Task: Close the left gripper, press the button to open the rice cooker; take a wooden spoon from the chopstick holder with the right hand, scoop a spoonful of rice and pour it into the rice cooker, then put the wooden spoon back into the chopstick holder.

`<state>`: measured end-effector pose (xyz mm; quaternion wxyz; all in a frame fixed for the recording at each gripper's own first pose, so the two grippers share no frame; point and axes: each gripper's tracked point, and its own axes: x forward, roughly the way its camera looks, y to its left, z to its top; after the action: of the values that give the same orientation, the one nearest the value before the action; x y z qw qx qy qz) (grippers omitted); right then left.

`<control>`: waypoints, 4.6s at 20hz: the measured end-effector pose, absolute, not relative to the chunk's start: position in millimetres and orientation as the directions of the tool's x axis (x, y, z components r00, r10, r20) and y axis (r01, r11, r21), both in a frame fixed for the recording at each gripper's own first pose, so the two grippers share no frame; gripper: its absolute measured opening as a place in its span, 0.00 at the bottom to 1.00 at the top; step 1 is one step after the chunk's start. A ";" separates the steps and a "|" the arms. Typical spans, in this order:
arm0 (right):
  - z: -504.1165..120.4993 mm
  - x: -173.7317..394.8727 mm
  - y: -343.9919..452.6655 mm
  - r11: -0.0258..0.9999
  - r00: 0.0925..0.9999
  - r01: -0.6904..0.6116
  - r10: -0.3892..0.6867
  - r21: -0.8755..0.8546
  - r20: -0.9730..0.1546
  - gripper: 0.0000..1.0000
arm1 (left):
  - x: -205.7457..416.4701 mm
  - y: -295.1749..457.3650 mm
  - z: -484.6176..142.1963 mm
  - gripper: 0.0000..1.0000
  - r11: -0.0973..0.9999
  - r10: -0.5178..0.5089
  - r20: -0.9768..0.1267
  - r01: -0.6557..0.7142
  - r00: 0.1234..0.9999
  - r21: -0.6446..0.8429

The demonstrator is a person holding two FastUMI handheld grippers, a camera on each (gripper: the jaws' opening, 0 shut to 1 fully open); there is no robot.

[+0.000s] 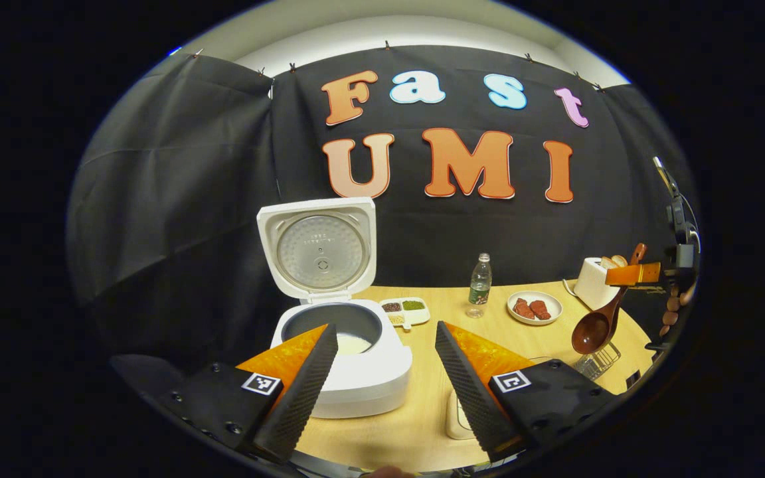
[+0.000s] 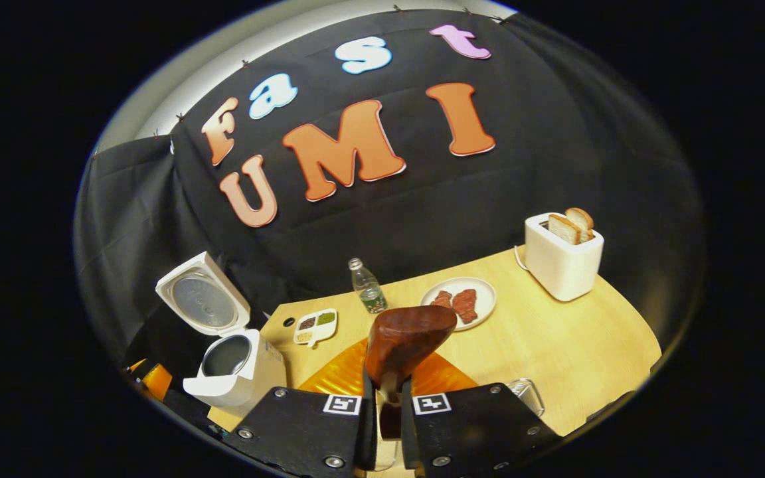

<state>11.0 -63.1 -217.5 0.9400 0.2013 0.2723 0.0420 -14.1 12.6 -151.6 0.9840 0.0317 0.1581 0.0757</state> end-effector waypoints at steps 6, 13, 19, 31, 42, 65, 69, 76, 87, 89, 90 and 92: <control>-253.7 7.2 -131.8 0.898 0.837 0.128 0.130 0.422 -0.531 0.14 | -10.6 -8.8 -150.9 1.00 0.985 0.171 -0.322 -0.157 0.931 0.071; -297.2 -1.1 -177.5 0.881 0.817 0.162 0.132 0.445 -0.561 0.14 | -26.6 -33.8 -154.8 1.00 0.975 0.222 -0.335 -0.201 0.916 0.098; -339.3 -4.9 -169.8 0.861 0.785 0.149 0.197 0.487 -0.588 0.17 | -39.2 -45.3 -159.6 1.00 0.966 0.258 -0.364 -0.230 0.895 0.119; -310.5 -13.8 -191.0 0.879 0.762 0.230 0.104 0.417 -0.640 0.52 | -21.1 -39.3 -142.0 1.00 0.980 0.194 -0.320 -0.170 0.927 0.104; -118.4 8.4 -154.9 0.966 0.934 0.146 -0.063 0.214 -0.352 0.87 | 12.6 6.3 -83.1 1.00 0.993 0.115 -0.222 -0.109 0.968 0.041; 5.3 12.2 -31.1 0.997 0.998 -0.024 0.029 0.075 -0.055 0.87 | 67.9 90.5 11.0 1.00 0.989 0.143 -0.023 -0.143 0.989 0.023; 0.6 2.8 -42.8 0.997 0.998 0.023 -0.018 0.078 -0.065 0.87 | 122.6 142.8 11.7 0.96 0.977 0.212 -0.069 -0.211 0.975 0.011; -4.3 -27.8 -67.0 0.989 0.987 0.136 -0.131 0.060 -0.091 0.87 | 250.8 209.9 -18.9 0.96 0.948 0.265 -0.237 -0.297 0.935 -0.110; -9.9 -18.2 -57.3 0.989 0.984 0.129 -0.119 0.071 -0.130 0.88 | 283.4 214.7 -84.5 0.97 0.933 0.307 -0.600 -0.358 0.739 0.037; -13.8 -12.0 -46.1 0.991 0.988 0.090 -0.077 0.094 -0.137 0.87 | 268.0 208.7 -87.9 0.97 0.938 0.279 -0.654 -0.346 0.703 0.027; -17.6 -13.4 -41.1 0.992 0.988 0.066 -0.050 0.111 -0.143 0.87 | 259.5 203.5 -95.2 0.97 0.938 0.267 -0.679 -0.345 0.684 0.022; -22.6 -10.5 -33.9 0.992 0.988 0.031 -0.013 0.118 -0.152 0.88 | 233.2 193.2 -108.1 0.97 0.942 0.234 -0.726 -0.337 0.647 0.004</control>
<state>-10.5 -33.9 -22.6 0.9953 0.0604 0.0755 -0.0111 233.2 193.2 -108.1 0.9051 -0.0657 0.3895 0.1577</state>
